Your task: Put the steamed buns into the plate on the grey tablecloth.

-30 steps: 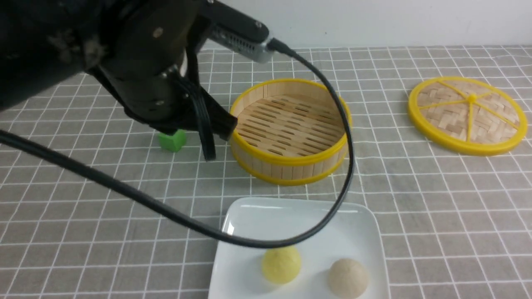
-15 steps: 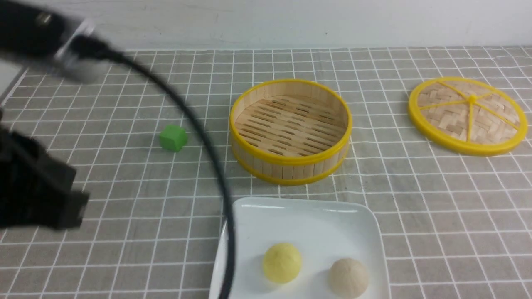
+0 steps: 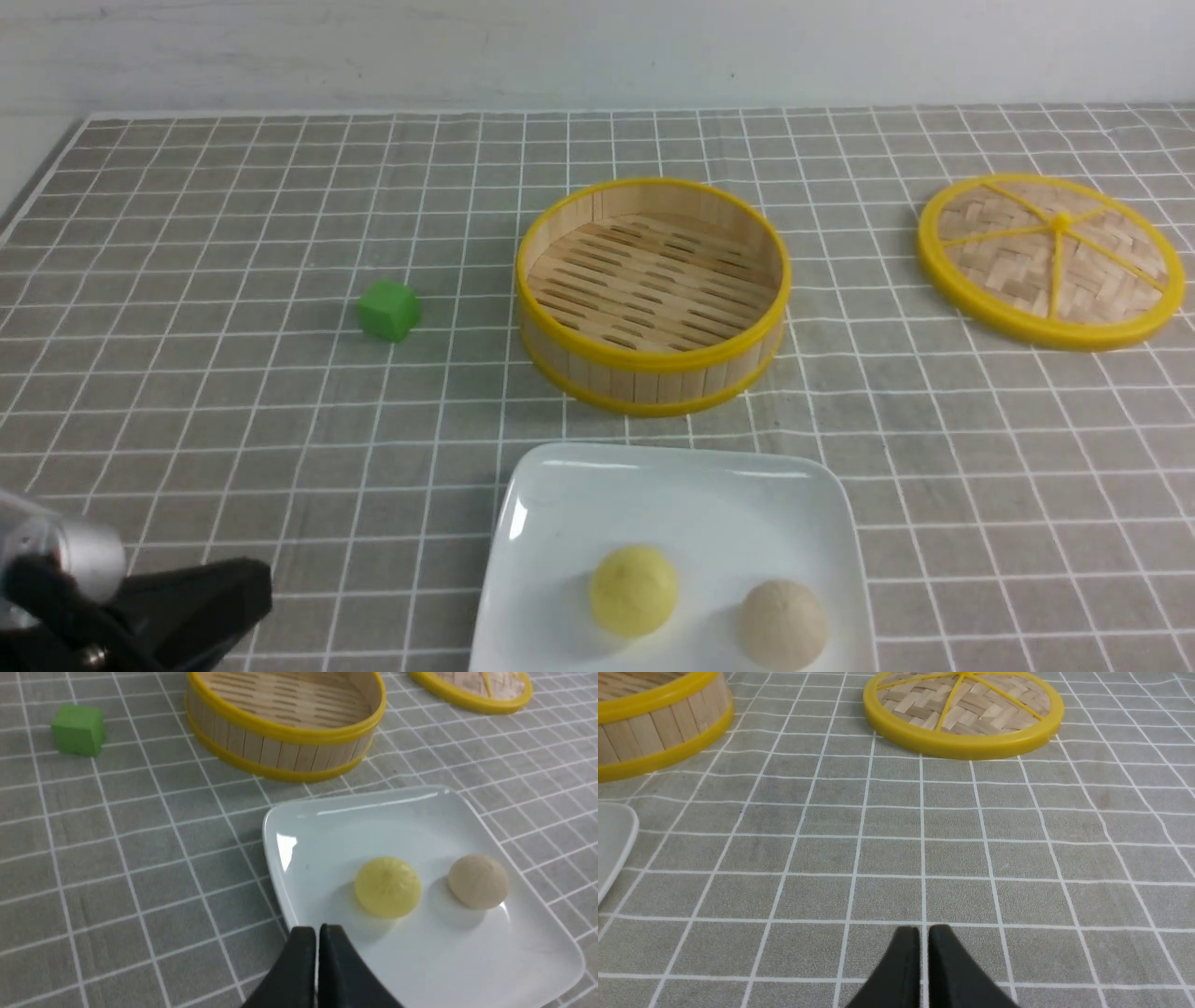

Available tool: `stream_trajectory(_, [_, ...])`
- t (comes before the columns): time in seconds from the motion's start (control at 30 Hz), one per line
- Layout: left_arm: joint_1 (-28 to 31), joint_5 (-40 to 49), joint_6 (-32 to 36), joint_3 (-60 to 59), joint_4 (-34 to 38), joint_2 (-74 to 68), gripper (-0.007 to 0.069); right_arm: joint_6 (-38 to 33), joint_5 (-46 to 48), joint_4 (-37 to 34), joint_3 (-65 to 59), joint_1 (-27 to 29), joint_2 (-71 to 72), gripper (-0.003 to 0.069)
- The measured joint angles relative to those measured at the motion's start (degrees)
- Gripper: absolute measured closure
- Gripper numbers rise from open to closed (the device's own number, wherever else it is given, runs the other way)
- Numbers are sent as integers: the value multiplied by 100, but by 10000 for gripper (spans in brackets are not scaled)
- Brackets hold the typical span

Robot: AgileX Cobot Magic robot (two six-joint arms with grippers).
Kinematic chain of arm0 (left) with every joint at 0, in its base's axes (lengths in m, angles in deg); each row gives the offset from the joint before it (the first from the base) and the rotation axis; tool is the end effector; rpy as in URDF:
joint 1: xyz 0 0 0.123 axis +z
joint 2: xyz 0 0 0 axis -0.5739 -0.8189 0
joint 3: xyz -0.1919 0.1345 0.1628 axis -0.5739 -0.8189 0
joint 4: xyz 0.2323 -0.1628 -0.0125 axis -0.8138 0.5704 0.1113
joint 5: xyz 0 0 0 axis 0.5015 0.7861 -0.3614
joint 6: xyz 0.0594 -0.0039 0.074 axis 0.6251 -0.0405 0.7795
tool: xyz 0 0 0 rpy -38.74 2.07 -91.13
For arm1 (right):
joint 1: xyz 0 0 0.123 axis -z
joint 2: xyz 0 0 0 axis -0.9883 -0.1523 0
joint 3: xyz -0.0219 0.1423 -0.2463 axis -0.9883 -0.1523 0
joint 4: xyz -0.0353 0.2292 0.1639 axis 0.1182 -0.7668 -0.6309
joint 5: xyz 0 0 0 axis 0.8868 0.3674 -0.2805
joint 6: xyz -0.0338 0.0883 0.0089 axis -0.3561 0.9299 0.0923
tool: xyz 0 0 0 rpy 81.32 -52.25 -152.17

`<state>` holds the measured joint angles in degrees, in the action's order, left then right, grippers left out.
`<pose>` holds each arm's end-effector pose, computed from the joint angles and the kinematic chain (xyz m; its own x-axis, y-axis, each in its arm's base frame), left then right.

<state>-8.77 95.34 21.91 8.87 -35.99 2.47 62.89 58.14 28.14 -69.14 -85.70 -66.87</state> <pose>0.0983 -0.0767 0.2778 -0.4777 0.0563 -0.8767 0.4807 0.8520 -0.2072 0.0881 0.0025 0.1731 -0.3018 0.0232 -0.9531 -0.0196 0.9993 0.0306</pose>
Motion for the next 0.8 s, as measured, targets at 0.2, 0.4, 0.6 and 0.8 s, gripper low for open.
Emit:
stream_trajectory(0.2, [0, 22, -67, -92, -28, 0, 592, 0, 0, 0, 0, 19, 0, 596])
stream_trajectory(0.4, [297, -169, 94, -258, 130, 105, 588, 0, 0, 0, 0, 19, 0, 587])
stream_trajectory(0.6, [1856, -868, 1049, -1177, 834, 792, 583, 0, 0, 0, 0, 19, 0, 578])
stream_trajectory(0.8, [3481, -1142, 1745, -2209, 990, 2207, 579, 0, 0, 0, 0, 19, 0, 575])
